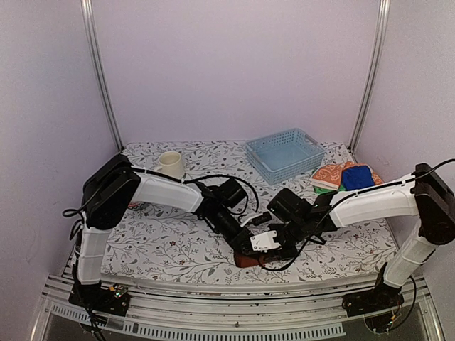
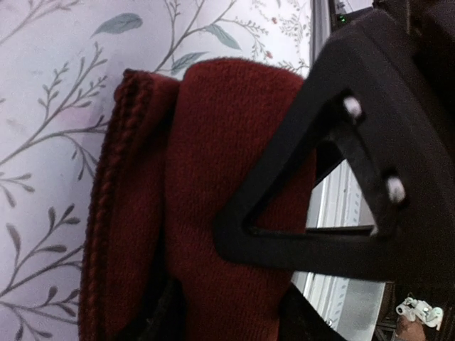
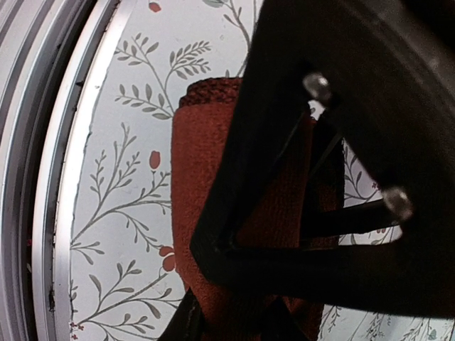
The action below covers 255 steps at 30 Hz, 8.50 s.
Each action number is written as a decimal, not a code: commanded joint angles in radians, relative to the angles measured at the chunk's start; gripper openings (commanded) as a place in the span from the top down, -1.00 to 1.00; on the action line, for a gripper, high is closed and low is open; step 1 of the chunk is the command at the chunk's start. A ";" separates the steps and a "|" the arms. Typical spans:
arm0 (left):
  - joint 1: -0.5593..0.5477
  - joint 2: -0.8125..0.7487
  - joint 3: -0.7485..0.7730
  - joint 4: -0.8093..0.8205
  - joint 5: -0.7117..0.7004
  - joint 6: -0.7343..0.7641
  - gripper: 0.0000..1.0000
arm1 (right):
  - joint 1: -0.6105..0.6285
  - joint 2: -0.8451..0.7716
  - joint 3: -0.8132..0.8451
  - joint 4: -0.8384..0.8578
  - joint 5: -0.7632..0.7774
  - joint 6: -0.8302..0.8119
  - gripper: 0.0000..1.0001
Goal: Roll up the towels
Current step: Roll the towel at the center of the board, then pick up the towel from the center of the board, then place the towel in the storage box.
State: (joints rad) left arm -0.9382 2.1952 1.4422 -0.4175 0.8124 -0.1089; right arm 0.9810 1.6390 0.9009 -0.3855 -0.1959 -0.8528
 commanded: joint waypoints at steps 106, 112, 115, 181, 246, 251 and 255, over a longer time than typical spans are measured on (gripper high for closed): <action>-0.279 -0.269 -0.373 0.204 -0.839 0.289 0.24 | -0.615 -0.188 0.540 -0.506 -0.372 0.211 -0.73; -0.224 -0.264 -0.373 0.203 -0.708 0.256 0.32 | -0.491 -0.270 0.337 -0.486 -0.397 0.079 -0.46; -0.200 -0.260 -0.368 0.195 -0.664 0.243 0.39 | -0.383 -0.301 0.238 -0.479 -0.320 0.025 -0.28; 0.084 -0.079 -0.251 0.129 -0.002 0.042 0.77 | 0.082 0.087 0.114 0.026 0.179 -0.071 -0.30; 0.372 -0.701 -0.393 0.115 -0.526 0.081 -0.28 | -0.520 0.596 1.228 -0.256 0.209 0.366 0.85; 0.374 -0.688 -0.391 0.116 -0.512 0.085 -0.28 | -0.559 0.767 1.416 -0.260 0.219 0.437 0.92; 0.374 -0.680 -0.388 0.112 -0.509 0.089 -0.27 | -0.568 0.838 1.470 -0.239 0.209 0.498 0.95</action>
State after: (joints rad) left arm -0.5793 1.5131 1.0592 -0.3260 0.2852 -0.0338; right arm 0.4152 2.4069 2.3226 -0.6399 -0.0021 -0.4442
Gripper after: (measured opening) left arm 0.636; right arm 0.279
